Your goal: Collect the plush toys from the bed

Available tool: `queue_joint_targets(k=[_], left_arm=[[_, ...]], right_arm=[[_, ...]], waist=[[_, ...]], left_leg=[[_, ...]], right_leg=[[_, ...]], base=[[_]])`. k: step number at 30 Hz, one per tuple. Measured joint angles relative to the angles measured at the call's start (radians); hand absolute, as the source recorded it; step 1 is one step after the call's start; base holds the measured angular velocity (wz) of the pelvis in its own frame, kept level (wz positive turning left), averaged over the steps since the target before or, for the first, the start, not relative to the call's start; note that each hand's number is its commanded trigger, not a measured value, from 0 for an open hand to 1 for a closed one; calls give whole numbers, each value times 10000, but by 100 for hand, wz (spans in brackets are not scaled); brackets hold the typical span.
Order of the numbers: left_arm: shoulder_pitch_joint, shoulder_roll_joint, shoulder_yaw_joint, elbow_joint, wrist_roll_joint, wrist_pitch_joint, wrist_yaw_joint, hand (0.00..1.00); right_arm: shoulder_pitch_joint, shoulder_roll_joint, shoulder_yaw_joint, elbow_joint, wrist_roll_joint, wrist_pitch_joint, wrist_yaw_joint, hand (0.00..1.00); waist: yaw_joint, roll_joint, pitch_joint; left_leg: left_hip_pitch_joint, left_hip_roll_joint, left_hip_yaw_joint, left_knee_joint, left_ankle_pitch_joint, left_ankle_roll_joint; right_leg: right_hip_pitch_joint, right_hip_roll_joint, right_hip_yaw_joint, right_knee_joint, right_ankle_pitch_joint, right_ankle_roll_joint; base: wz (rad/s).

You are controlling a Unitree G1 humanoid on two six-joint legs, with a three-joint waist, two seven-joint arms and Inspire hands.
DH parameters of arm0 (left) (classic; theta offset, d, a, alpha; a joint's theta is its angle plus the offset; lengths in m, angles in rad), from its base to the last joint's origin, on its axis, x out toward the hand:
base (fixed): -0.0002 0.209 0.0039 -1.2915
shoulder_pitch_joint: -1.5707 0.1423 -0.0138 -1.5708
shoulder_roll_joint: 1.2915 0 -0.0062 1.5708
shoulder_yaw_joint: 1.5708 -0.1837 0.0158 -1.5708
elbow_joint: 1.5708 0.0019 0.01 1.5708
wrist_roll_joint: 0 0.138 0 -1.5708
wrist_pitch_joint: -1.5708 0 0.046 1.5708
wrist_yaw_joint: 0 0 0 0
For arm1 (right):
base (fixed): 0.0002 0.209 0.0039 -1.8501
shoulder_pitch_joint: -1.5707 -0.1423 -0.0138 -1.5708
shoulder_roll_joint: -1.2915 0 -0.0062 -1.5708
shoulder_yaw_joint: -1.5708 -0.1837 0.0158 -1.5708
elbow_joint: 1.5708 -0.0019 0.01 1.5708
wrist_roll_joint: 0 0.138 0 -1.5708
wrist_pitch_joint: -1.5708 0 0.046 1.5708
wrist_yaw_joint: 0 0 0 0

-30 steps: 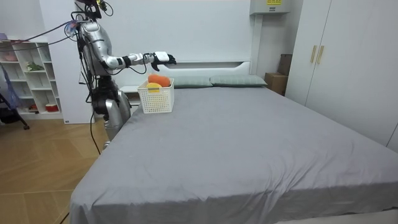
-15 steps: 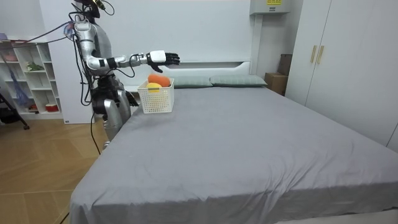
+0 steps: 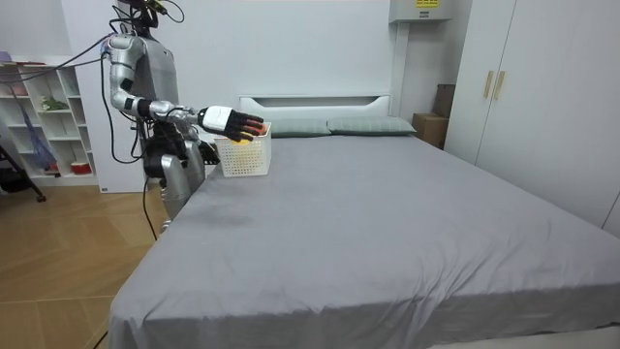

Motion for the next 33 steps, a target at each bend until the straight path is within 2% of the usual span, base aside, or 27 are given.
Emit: queue_joint_targets(k=[2, 4, 6, 8, 11, 13, 17, 19, 22, 25, 27, 33], left_arm=[[39, -2, 13, 1, -101, 1, 0, 0], [83, 0, 123, -2, -98, 2, -4, 0], [105, 0, 199, -16, -99, 2, -4, 0], [104, -2, 200, -16, -200, 5, 28, 0], [102, -3, 191, -19, -202, 4, 93, 0], [85, -6, 187, -19, -211, 3, 192, 0], [77, -12, 70, -18, -369, -7, 204, 0], [82, -16, 59, 98, -406, -140, 204, 0], [98, -86, 94, 137, -406, -291, 205, 0], [62, -88, 226, 463, -402, -580, 199, 0], [46, -89, 329, 542, -403, -696, 194, 0], [-197, -119, 329, 1123, -414, -882, 189, 0]], right_arm=[[4, 7, -267, 479, 246, -32, -195, 0], [191, 12, -539, 977, 438, -225, -517, 0], [583, 17, -559, 1068, 855, -286, -718, 0], [848, 41, -498, 1507, 1205, -514, -841, 0], [1062, 248, -498, 2312, 1808, -522, -859, 0], [961, 518, -493, 3659, 2244, -625, -944, 0], [987, 739, -309, 5473, 3474, -637, -809, 0], [975, 748, -99, 6792, 4347, -728, -636, 0], [1022, 874, -82, 7785, 5114, -870, -254, 0], [991, 985, -98, 8510, 5451, -1360, 100, 0], [907, 1058, -114, 8958, 5510, -1621, 258, 0], [694, 1082, -104, 9622, 5662, -1929, 514, 0]], waist=[[-27, 25, 14], [-84, 54, 16], [-84, 58, 19], [-137, 65, 28], [-288, 84, 41], [-331, 79, 56], [-309, 99, 56], [-285, 148, 61], [-273, 241, 90], [-316, 326, 95], [-333, 304, 91], [-326, 341, 68]], left_leg=[[51, 37, 164, -11, -25, -2], [80, 58, 193, 1, -55, -20], [111, 84, 223, -3, -70, -41], [122, 105, 237, 8, -78, -56], [79, 119, 237, 28, -80, -68], [48, 117, 238, 30, -82, -77], [66, 109, 234, 27, -83, -77], [122, 110, 230, -3, -88, -87], [145, 116, 244, -31, -97, -98], [164, 116, 238, -17, -108, -111], [163, 118, 225, 6, -111, -117], [184, 117, 218, 10, -116, -123]], right_leg=[[-29, 0, 169, 3, 2, -4], [-1, 23, 252, -1, 6, -8], [16, 47, 276, -11, 5, -8], [50, 61, 264, -14, 5, -8], [14, 64, 253, -19, -1, -7], [-11, 68, 273, -51, -32, -35], [-20, 61, 246, -58, -50, -40], [27, 67, 235, -67, -50, -41], [18, 70, 237, -65, -65, -51], [43, 70, 232, -60, -101, -81], [43, 71, 226, -55, -132, -113], [42, 71, 227, -51, -160, -132]], base=[[-19], [-10], [-2], [2], [-1], [0], [2], [0], [-2], [0], [0], [0]])
